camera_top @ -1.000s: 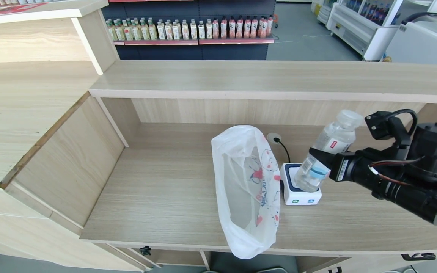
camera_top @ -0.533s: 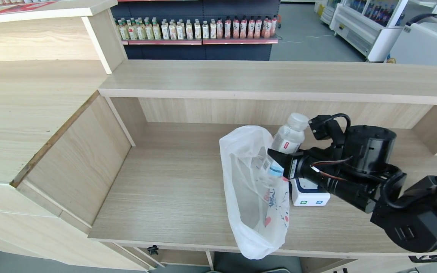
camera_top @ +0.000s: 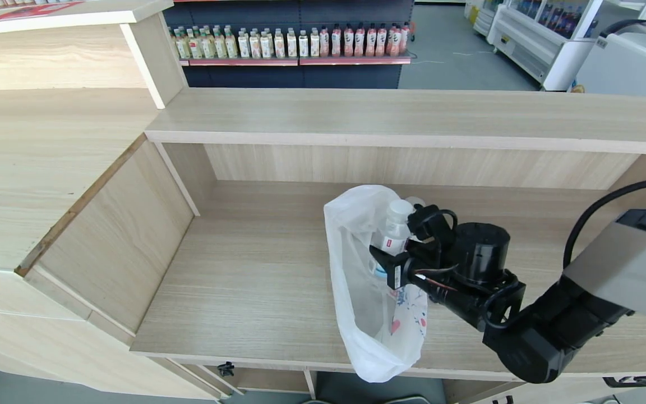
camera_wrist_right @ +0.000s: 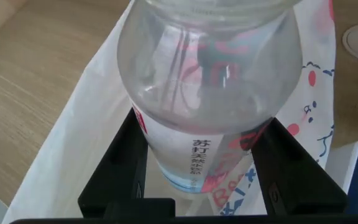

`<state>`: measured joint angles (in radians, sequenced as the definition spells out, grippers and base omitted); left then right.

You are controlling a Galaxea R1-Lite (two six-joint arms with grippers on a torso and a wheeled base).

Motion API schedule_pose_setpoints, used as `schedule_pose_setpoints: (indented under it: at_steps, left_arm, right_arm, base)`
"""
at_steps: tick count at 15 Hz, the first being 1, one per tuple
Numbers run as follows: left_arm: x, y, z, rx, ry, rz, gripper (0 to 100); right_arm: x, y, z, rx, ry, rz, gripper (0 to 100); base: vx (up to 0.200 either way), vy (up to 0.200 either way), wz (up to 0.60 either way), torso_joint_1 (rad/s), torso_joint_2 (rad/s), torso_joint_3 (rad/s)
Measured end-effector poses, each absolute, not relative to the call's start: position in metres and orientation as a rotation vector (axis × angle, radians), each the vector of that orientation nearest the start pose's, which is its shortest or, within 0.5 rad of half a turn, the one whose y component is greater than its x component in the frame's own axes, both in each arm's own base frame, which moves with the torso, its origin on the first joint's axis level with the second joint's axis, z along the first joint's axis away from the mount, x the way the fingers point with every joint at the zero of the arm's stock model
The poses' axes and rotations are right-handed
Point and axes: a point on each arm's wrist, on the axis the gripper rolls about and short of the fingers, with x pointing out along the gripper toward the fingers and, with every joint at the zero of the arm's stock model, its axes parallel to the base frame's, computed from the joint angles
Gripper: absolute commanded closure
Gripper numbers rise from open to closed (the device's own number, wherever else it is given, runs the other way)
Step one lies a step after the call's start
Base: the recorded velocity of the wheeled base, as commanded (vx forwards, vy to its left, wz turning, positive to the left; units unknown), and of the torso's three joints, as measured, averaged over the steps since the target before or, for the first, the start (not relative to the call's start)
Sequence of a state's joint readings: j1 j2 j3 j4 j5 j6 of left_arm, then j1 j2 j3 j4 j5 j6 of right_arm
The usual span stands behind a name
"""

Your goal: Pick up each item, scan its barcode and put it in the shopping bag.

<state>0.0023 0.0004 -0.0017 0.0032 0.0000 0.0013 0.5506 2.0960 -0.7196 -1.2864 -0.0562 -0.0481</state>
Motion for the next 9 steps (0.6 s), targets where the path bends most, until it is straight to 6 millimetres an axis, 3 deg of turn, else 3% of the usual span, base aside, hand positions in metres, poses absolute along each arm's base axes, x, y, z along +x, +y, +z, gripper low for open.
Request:
schedule_pose_setpoints:
  at_steps: [4,5,9]
  left_arm:
    - [-0.023,0.000,0.076,0.002,0.002,0.002,0]
    - [-0.023,0.000,0.076,0.002,0.001,0.002,0]
    - [-0.023,0.000,0.076,0.002,0.002,0.003,0]
  right_arm:
    - [0.311,0.194,0.070,-0.108,0.069,0.507,100]
    - [0.312,0.196,0.065,-0.114,0.076,0.509,0]
    - [0.308,0.205,0.062,-0.079,0.066,0.538,0]
  base:
    - [0.000,0.000,0.00,0.000,0.00,0.000]
    - [0.000,0.000,0.00,0.000,0.00,0.000]
    - [0.000,0.000,0.00,0.000,0.00,0.000]
